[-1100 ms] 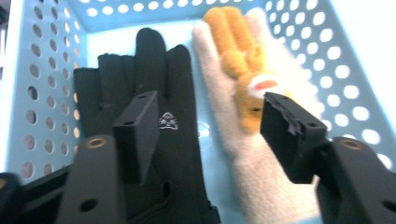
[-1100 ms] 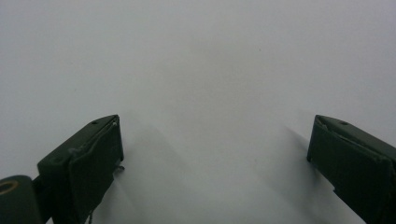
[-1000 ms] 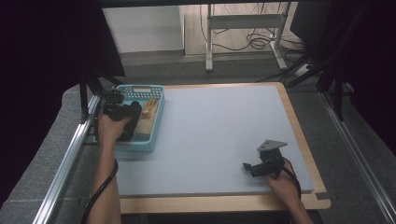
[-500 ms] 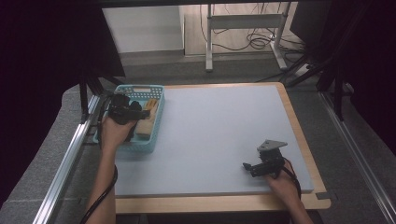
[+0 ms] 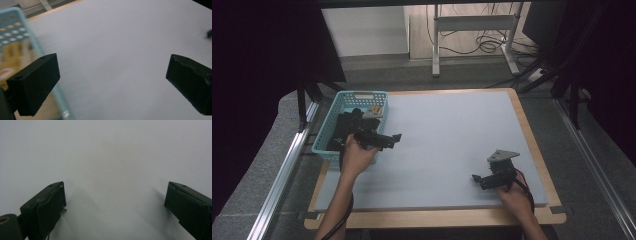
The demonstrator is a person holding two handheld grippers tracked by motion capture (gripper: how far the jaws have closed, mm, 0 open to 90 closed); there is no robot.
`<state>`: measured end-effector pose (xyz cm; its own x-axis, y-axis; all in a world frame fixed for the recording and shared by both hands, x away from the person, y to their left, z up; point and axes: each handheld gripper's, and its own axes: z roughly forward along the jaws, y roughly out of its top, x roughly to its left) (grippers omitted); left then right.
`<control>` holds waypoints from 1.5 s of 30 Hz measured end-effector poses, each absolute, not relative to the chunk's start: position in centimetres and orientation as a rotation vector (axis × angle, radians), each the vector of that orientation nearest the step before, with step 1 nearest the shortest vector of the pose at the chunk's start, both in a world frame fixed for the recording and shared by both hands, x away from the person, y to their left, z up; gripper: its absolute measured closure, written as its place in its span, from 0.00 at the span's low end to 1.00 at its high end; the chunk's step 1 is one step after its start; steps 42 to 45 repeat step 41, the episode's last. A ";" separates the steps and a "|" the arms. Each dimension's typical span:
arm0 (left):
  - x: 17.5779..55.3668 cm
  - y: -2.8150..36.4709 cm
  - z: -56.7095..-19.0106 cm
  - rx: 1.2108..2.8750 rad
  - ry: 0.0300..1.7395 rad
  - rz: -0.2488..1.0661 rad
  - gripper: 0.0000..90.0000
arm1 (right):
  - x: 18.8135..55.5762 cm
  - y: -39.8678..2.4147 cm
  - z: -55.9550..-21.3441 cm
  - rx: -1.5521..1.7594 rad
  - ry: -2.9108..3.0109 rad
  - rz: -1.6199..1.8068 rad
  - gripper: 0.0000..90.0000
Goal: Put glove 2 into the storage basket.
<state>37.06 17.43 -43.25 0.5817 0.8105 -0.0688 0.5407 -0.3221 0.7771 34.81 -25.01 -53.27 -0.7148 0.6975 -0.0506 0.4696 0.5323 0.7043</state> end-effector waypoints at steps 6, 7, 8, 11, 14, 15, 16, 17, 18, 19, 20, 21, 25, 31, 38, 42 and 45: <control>35.3 14.3 -45.6 2.052 0.970 0.372 0.00 | 34.8 -25.0 -53.3 0.966 2.449 0.981 0.04; 35.0 13.8 -46.1 2.059 0.956 0.367 0.00 | 34.8 -25.0 -53.3 0.966 2.448 0.981 0.04; 34.6 13.4 -46.6 2.064 0.944 0.366 0.00 | 34.8 -25.0 -53.3 0.969 2.447 0.983 0.04; 33.8 12.2 -48.1 2.085 0.912 0.356 0.00 | 34.8 -25.0 -53.3 0.965 2.449 0.980 0.04; 33.0 10.9 -49.9 2.129 0.881 0.371 0.00 | 34.8 -25.0 -53.3 0.967 2.448 0.982 0.04; 32.9 10.6 -50.4 2.144 0.875 0.372 0.00 | 34.8 -25.0 -53.3 0.967 2.448 0.983 0.04; 32.7 10.4 -50.7 2.155 0.870 0.369 0.00 | 34.8 -25.0 -53.3 0.967 2.448 0.983 0.04; 32.6 10.2 -51.1 2.167 0.866 0.367 0.00 | 34.8 -25.0 -53.3 0.967 2.448 0.983 0.04; 32.5 10.0 -51.5 2.183 0.865 0.374 0.00 | 34.8 -25.0 -53.3 0.967 2.448 0.983 0.04; 32.4 9.7 -51.9 2.200 0.864 0.384 0.00 | 34.8 -25.0 -53.3 0.967 2.448 0.982 0.04; 32.3 9.5 -52.4 2.213 0.866 0.389 0.00 | 34.8 -25.0 -53.3 0.967 2.448 0.982 0.04; 32.2 9.4 -52.6 2.215 0.868 0.383 0.00 | 34.8 -25.0 -53.3 0.967 2.448 0.982 0.04; 32.0 9.0 -53.9 2.220 0.883 0.353 0.00 | 34.8 -25.0 -53.3 0.966 2.448 0.982 0.04; 32.1 8.9 -54.6 2.225 0.909 0.337 0.00 | 34.8 -25.0 -53.3 0.966 2.447 0.981 0.04; 32.2 8.9 -54.6 2.223 0.920 0.324 0.00 | 34.8 -25.0 -53.3 0.965 2.447 0.981 0.04; 32.2 8.9 -54.6 2.224 0.920 0.326 0.00 | 34.7 -25.0 -53.3 0.962 2.448 0.980 0.04; 32.2 8.9 -54.6 2.224 0.920 0.326 0.00 | 34.7 -25.0 -53.3 0.962 2.448 0.980 0.04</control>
